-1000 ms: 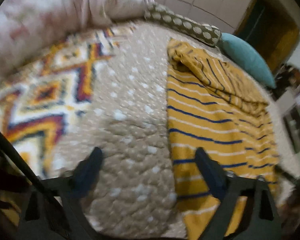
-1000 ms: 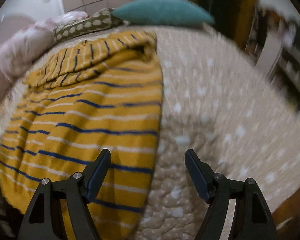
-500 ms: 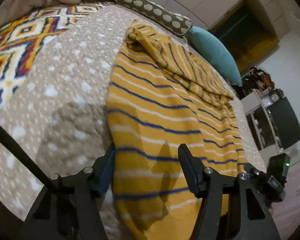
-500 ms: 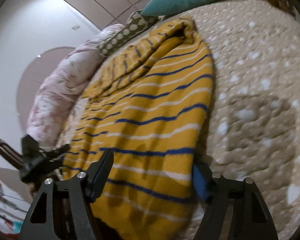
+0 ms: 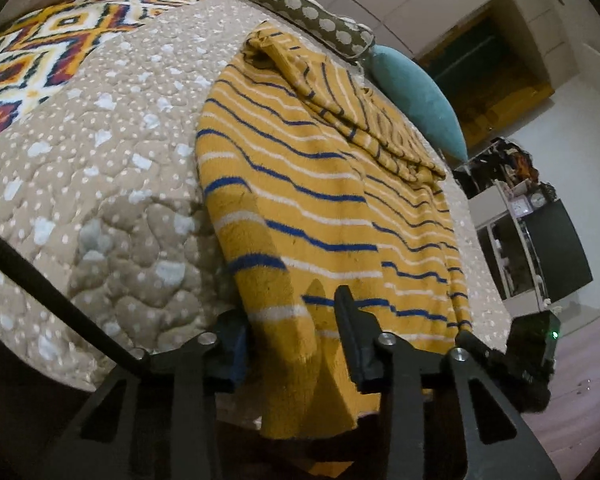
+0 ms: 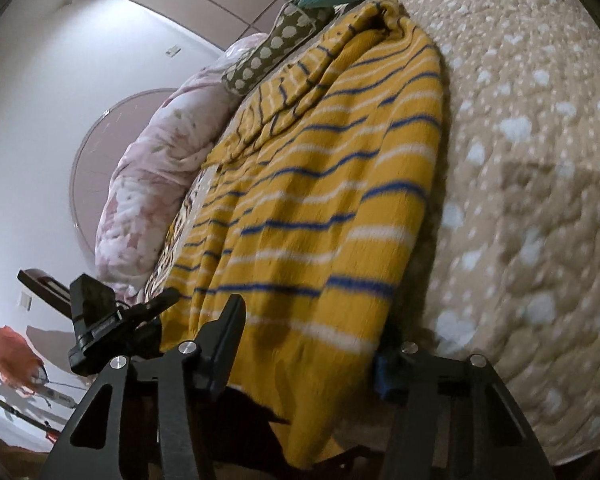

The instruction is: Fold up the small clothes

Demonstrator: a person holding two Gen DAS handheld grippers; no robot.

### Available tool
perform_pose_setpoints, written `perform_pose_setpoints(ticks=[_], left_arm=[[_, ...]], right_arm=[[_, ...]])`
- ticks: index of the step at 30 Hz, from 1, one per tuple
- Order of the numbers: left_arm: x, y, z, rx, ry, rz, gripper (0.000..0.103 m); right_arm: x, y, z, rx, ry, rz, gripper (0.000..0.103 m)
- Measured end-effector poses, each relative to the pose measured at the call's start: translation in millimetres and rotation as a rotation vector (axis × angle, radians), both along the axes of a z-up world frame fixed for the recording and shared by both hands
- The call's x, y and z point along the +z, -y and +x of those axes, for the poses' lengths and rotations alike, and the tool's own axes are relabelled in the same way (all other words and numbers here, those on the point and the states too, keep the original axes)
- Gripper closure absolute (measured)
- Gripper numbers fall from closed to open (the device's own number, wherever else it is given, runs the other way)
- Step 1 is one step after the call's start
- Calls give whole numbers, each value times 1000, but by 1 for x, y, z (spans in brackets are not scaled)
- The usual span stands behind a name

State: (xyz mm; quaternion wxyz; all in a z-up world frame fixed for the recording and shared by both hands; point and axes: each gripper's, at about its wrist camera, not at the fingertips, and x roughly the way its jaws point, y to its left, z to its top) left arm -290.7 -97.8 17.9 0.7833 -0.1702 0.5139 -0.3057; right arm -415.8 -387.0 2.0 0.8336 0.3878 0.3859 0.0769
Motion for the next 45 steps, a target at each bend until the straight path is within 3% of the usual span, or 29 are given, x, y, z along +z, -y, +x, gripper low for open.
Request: perform_pose_setpoints(ticks=[2,4,6,10,14,19,23,29,33,38,42,45], left_arm=[[0,1,-1,19,-4,33,80],[4,4,2,31,1,127,95],[12,0,6,39,-3,125,95],[52,-19,-2,84,100,119,95],[74,-40,-23,83,124,92,96],[75,-56,-61,82,177,161,99],[67,-57,-55,87,186,211,99],[99,-28,-8,121,291,190,100],[129,10,53,153,344,187,101],[152,54,142,188,320,183,103],[141,86,207,207,253,238,103],[125,94,221,180,189,222,102]], right_arm=[[0,-7,0,-3,-12,-25,49],[1,-9,4,-17,-53,-71,74],[4,-6,9,-24,-94,-112,88],[26,-2,3,-29,-70,-141,92],[59,-6,-29,17,-13,-171,93],[69,-31,-60,93,-10,-211,94],[60,-37,-51,109,-32,-239,94],[89,-30,-1,111,53,-294,94],[119,-6,50,59,120,-352,94],[140,38,126,-29,130,-323,94],[130,64,186,-80,69,-342,94],[111,80,218,-102,-7,-363,94]])
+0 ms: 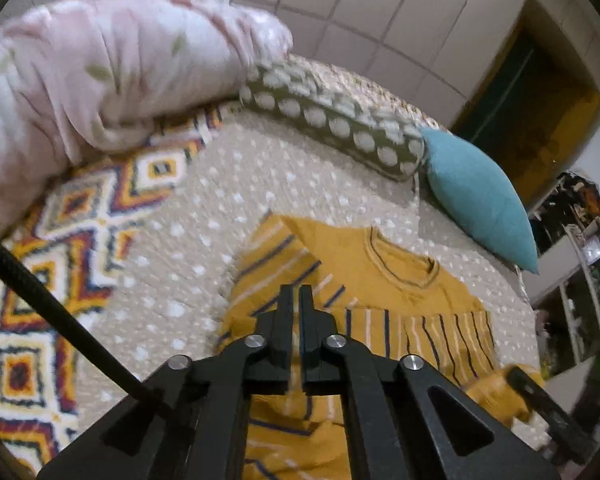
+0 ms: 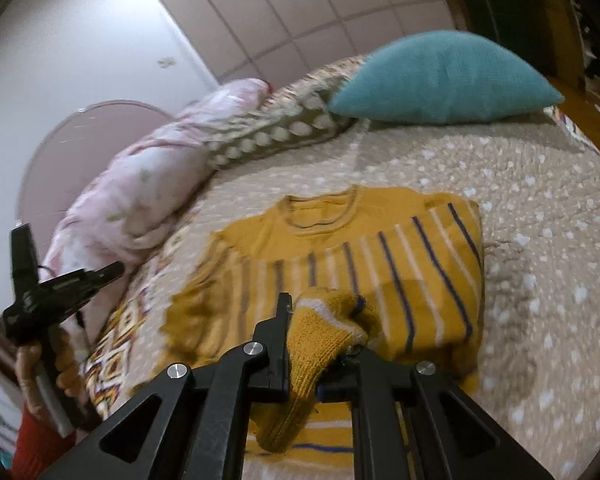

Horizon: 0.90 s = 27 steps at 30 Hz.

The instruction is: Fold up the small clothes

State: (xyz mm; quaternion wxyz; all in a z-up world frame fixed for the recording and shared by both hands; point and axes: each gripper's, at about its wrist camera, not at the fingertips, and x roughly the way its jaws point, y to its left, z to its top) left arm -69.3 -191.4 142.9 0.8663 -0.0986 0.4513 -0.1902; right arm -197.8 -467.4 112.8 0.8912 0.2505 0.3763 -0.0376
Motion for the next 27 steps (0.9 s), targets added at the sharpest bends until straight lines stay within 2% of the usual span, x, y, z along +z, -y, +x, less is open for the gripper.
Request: perform_pose_setpoints(ticks=[1,2,3,4,5,8,13,16,18,20,21,23,27], left_arm=[[-7,0,-2,-22,-15,-11,98],[-13,0,-7,-46,-24,-11,84],[-22,0,-17,-85,-26,3,78],[-28,-1,-25,-111,-23,20,63],[-35,-1,-33,-136,-19,35,56],[-60,1,-52,-224,-39,65,53],[-87,22,-70,-356,-54,90,53],[-94,35,-80,-403,-73,92,53],[-97,39,-90,-437,-81,94,61],[-100,44,-103,-469,-70,136,97],[-100,45,-109,-468,-53,166,97],[-94,39,-119,-454,-19,174,97],[-61,20,-116,-371,45,114,97]], right_arm=[[-7,3,6,-8,-23,-8,94],[-14,7,8,-9,-37,6,94],[-20,10,6,-4,-36,35,94],[-24,10,3,6,-29,59,94],[-25,8,-4,19,-18,73,94],[-21,-5,-38,84,44,107,93],[-13,-26,-85,136,80,98,93],[-16,-33,-103,138,81,102,93],[-18,-35,-112,134,81,98,93],[-20,-35,-120,128,79,93,93],[-21,-34,-120,127,77,96,93],[-23,-35,-125,126,76,99,93],[-8,-38,-125,138,105,73,93]])
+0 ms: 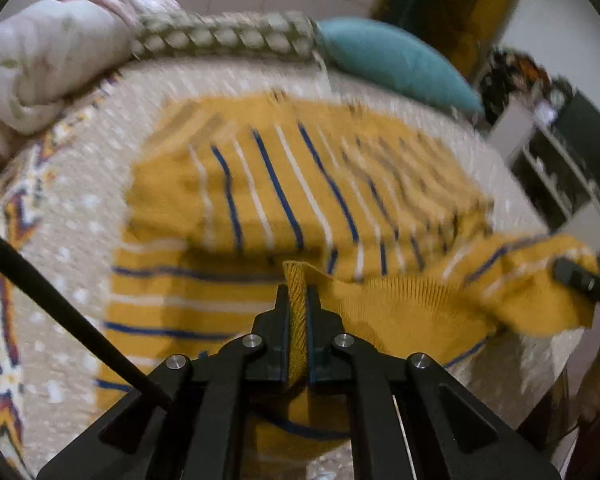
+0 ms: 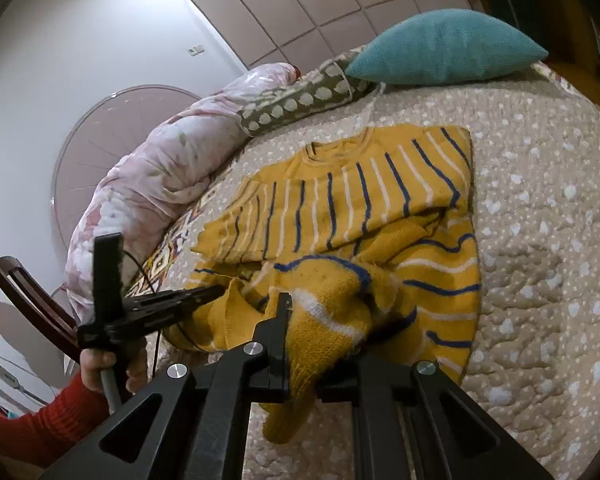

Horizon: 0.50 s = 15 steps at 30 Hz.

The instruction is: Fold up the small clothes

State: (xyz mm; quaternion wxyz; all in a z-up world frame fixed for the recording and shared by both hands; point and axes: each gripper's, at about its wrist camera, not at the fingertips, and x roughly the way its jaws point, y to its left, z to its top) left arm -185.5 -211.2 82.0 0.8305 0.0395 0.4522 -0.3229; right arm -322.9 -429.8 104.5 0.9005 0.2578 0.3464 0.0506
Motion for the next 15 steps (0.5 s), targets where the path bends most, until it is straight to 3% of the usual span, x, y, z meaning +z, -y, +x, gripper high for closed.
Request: perform_pose_setpoints(ticks=[4,8,11,15], left_arm=[[42,-8,42,104,44,-84,97],[67,9,102,205,116,-44,97],[57,24,146,261,113,21,97],[15,37,191,312,9,90,95]], right_arm=[[26,4,26,9,39,-37,93],[39,23,90,-13,32,-55,93],[23,43,146,-64,-34,-47,93],[-23,64,197,-108,-171,-29,91]])
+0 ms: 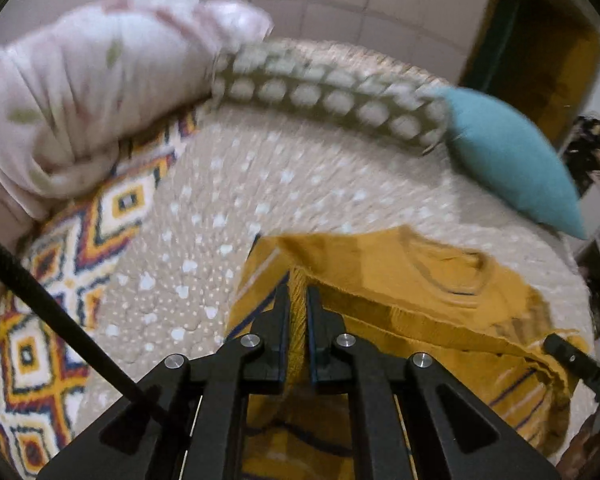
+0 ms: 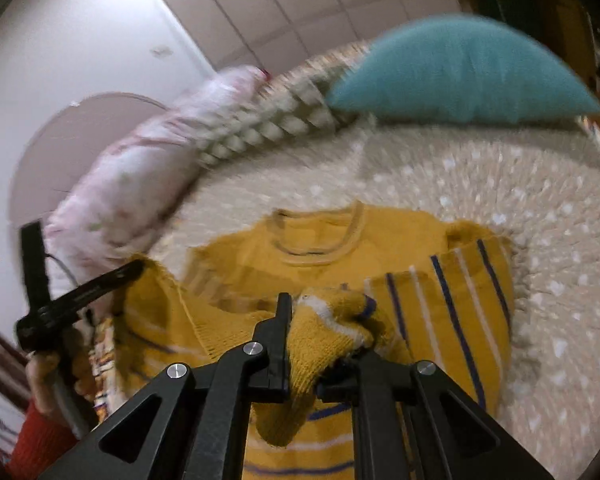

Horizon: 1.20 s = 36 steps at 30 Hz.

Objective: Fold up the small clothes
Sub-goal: 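Lift the hem with the right tool and fold it toward the collar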

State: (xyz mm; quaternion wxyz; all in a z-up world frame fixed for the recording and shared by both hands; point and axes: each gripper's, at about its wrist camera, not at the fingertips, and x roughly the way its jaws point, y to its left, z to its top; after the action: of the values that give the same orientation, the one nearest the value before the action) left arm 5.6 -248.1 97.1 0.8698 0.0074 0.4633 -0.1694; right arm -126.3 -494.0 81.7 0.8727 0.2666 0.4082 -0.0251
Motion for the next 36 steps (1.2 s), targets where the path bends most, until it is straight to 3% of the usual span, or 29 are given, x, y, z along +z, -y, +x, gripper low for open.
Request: perform_pose_setpoints(ticks=[3,4,7,10,14,19,22,24,27,29,30,31,32,33,36], left_arm=[[-17,-9,17,46,-58,-48,92],[-19,-14,19,57,-62,-76,85],[-15,-32,21,88,-53,-147,61],[-7,-44,21,102,-32,-176,58],[5,-53,2,89,9,-144,57],[15,-55,-32,43,57,-96,46],[14,-56,-56,-5,62,-71,43],[12,-57,-73,-33,64,-58,41],[6,-60,-96,-53,77,-26,41],[2,-62,-106,-61,77,-5,41],[-1,-63,-111,-63,70,3,41],[-2,-64,-113,-60,62,10,41],[-3,-67,-115,-54,53,16,41],[-2,-72,-117,-42,50,14,41],[5,-86,-126,-25,67,11,41]], right_arm=[[-37,26,14,-69,-56,154,84],[-49,39,14,-99,-48,255,80],[-62,62,12,-147,8,413,67],[-64,76,9,-186,54,503,58],[-56,86,9,-236,98,569,47],[-30,95,-5,-318,125,489,26],[-15,94,-26,-306,85,379,26],[-7,79,-43,-241,31,243,26],[-13,56,-75,-162,-24,138,26],[-23,44,-95,-138,-41,107,30],[-27,41,-102,-134,-45,92,47],[-32,39,-107,-137,-61,67,78],[-38,42,-113,-159,-85,51,88],[-43,50,-121,-180,-86,72,95],[-46,71,-143,-252,-77,105,98]])
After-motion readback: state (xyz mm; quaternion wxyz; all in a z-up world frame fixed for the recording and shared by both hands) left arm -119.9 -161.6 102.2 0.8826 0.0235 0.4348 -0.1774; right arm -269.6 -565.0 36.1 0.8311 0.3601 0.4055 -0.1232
